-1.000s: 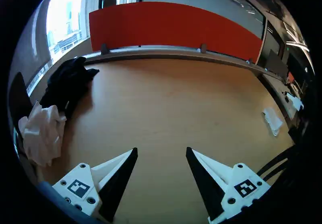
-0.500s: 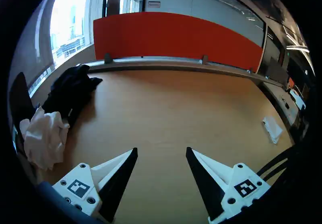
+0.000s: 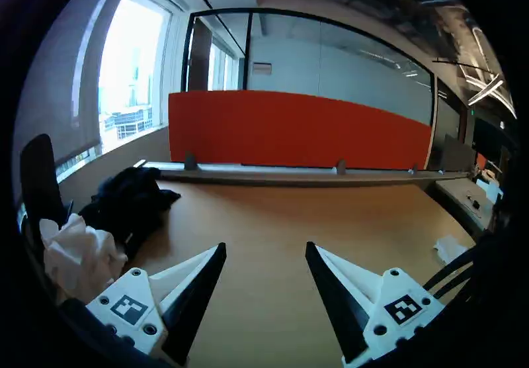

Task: Fold towel

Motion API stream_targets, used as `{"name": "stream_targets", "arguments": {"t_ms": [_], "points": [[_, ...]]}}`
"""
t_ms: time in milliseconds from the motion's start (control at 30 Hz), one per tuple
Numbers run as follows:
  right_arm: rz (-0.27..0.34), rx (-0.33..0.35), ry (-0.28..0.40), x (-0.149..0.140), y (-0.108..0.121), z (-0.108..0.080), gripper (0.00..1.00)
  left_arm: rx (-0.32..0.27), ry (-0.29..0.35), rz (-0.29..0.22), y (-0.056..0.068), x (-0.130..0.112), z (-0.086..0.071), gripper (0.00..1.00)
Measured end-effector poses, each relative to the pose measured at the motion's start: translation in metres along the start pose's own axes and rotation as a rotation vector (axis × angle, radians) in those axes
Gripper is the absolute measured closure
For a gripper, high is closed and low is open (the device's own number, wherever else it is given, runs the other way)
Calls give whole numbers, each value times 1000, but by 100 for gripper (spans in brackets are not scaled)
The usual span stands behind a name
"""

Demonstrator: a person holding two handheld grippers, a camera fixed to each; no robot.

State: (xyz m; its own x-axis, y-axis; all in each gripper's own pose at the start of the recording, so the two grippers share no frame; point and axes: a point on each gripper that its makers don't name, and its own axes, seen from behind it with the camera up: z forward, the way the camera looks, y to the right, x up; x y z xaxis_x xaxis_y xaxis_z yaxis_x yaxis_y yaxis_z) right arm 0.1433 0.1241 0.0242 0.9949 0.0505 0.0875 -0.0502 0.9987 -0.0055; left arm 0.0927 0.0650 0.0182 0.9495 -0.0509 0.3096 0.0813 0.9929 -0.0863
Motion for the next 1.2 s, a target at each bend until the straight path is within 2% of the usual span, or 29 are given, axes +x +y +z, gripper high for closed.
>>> {"name": "stream_targets", "arguments": {"t_ms": [100, 200, 500, 700, 900, 1100, 1200], "points": [[-2, 6, 14, 7, -6, -1, 0, 17, 81, 9, -5, 18, -2, 11], [-5, 5, 24, 14, -12, -3, 0, 35, 111, 10, -10, 23, -2, 11], [3, 17, 57, 32, -50, -5, 0, 28, 131, 15, -10, 28, -4, 11], [10, 23, 51, 35, -77, -4, 0, 17, 145, 9, -6, 31, -7, 11], [-20, 38, 38, 34, -105, -6, 1, 18, 169, 18, -8, 38, -11, 11], [-35, 48, 39, 40, -129, -9, 1, 25, 194, 1, -11, 43, -13, 11], [-39, 44, 40, 41, -134, -9, 0, 33, 205, -9, -14, 45, -14, 11]]}}
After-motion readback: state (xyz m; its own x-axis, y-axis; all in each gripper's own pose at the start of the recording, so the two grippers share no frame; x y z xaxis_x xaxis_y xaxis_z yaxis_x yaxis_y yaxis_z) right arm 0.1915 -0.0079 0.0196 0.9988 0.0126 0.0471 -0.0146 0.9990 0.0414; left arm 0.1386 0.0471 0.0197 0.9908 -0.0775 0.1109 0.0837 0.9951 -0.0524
